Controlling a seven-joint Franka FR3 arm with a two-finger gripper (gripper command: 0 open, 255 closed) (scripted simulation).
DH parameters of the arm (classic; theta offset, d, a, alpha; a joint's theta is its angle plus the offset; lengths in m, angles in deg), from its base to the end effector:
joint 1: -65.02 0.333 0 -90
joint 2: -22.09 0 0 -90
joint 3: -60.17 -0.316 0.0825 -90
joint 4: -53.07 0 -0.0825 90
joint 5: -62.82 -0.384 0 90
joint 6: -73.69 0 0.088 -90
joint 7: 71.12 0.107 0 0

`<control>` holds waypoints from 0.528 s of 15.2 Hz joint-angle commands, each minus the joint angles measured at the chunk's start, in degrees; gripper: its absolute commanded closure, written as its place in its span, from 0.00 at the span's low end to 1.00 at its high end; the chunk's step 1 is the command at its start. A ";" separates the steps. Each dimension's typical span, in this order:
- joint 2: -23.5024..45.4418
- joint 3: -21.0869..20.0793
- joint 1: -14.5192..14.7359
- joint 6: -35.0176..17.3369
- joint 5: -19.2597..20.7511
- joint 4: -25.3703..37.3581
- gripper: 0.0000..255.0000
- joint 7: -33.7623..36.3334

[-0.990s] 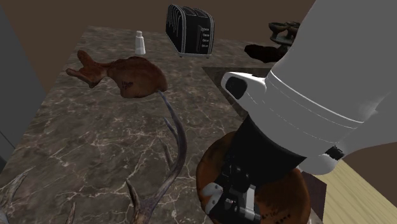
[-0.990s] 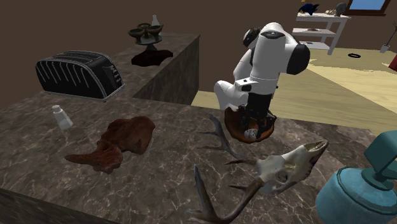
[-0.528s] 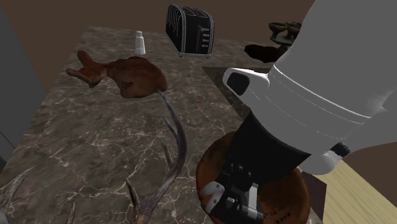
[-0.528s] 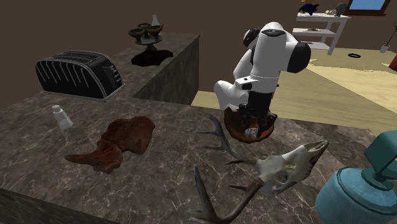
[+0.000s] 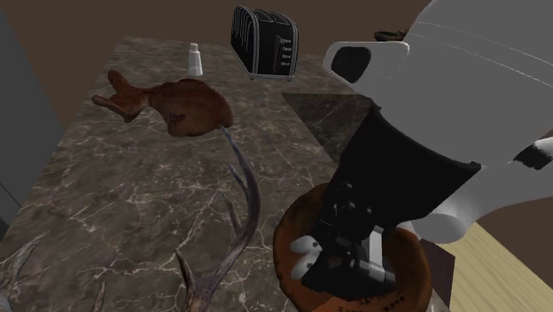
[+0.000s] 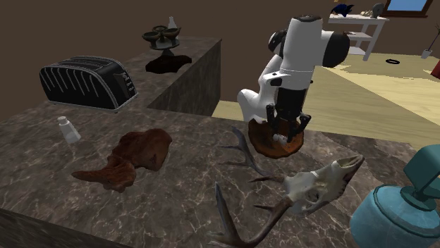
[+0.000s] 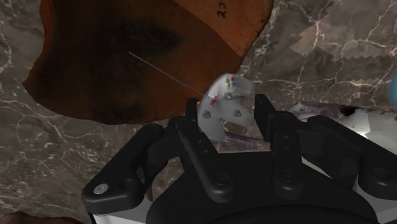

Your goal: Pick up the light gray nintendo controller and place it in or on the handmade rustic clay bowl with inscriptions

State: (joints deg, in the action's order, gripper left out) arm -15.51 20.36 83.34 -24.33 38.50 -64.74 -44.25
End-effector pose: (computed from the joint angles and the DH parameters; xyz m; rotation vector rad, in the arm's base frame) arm 0.1143 0.4138 0.6262 -2.9232 -0.6727 -0.1916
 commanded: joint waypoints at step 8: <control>2.39 0.93 -1.17 6.03 1.76 8.27 1.00 1.17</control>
State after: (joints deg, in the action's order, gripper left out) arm -13.62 21.22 82.42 -18.95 39.97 -57.56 -43.15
